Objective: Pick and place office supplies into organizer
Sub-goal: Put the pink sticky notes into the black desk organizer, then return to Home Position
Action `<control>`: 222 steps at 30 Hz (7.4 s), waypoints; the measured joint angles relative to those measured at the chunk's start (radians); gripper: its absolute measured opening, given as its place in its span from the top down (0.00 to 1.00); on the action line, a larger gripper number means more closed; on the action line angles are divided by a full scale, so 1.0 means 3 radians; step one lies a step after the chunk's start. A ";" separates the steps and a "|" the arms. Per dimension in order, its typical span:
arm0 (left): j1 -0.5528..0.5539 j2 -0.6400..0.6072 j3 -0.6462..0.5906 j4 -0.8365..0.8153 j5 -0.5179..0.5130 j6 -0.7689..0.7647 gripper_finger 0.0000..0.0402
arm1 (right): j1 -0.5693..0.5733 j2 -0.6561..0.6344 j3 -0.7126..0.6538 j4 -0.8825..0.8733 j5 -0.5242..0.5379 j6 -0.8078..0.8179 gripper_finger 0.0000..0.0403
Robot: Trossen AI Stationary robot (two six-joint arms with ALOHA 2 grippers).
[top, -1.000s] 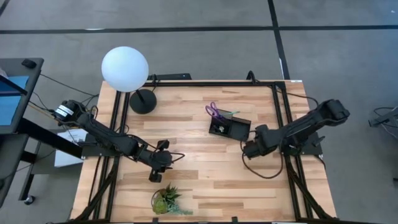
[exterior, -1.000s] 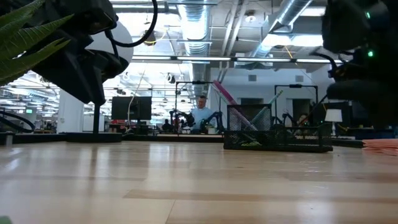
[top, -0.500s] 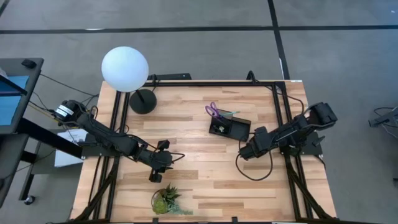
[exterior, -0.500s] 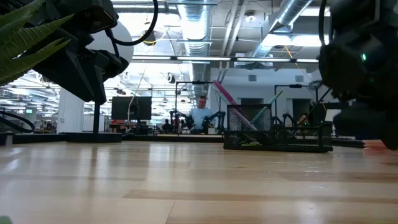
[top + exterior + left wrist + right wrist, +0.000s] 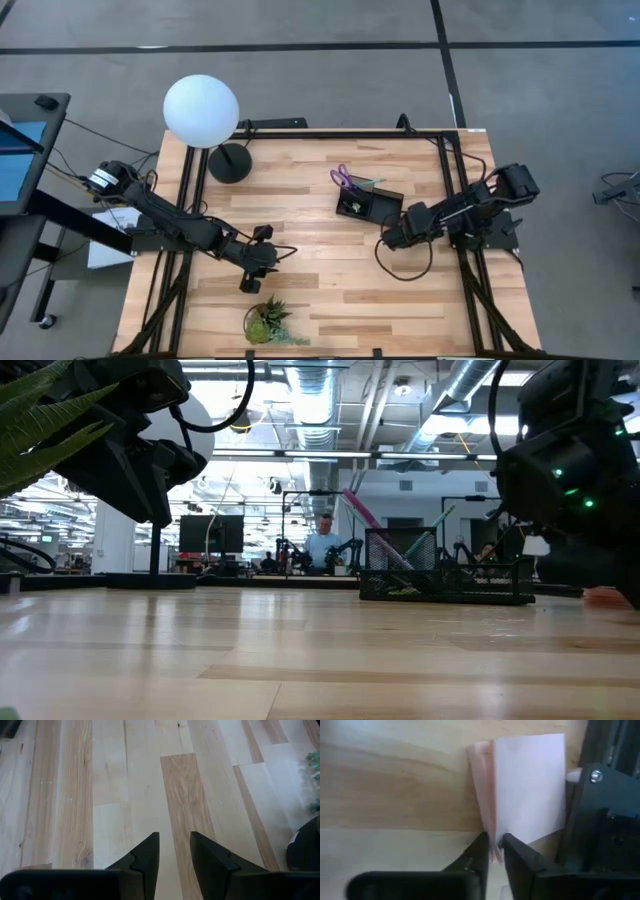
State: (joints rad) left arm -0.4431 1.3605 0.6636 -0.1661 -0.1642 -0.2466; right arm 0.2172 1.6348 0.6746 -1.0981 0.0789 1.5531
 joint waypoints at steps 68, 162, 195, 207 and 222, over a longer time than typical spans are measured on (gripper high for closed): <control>-0.0003 -0.0001 -0.0001 0.0004 -0.0005 -0.0031 0.74 | 0.0026 0.0515 0.1591 -0.0842 0.1602 -0.2189 0.99; 0.0277 -0.4506 -0.1063 -0.0424 0.0111 0.0258 0.74 | 0.0632 -0.4898 -0.1991 0.4175 0.1178 -0.4936 0.71; 0.0278 -0.4524 -0.2097 0.1041 0.0225 0.0430 0.74 | 0.0598 -0.5430 -0.2228 0.3895 0.1138 -0.4803 0.71; 0.0277 -0.4512 -0.2174 0.0738 0.0124 0.0336 0.74 | 0.0598 -0.5430 -0.2229 0.3894 0.1138 -0.4800 0.71; 0.0277 -0.4514 -0.2177 0.0741 0.0015 0.0417 0.74 | 0.0598 -0.5430 -0.2229 0.3895 0.1138 -0.4799 0.71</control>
State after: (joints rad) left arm -0.3599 0.0063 0.0105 0.0563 -0.1597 -0.1216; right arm 0.3965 0.0059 0.0059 0.0704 0.4202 0.1135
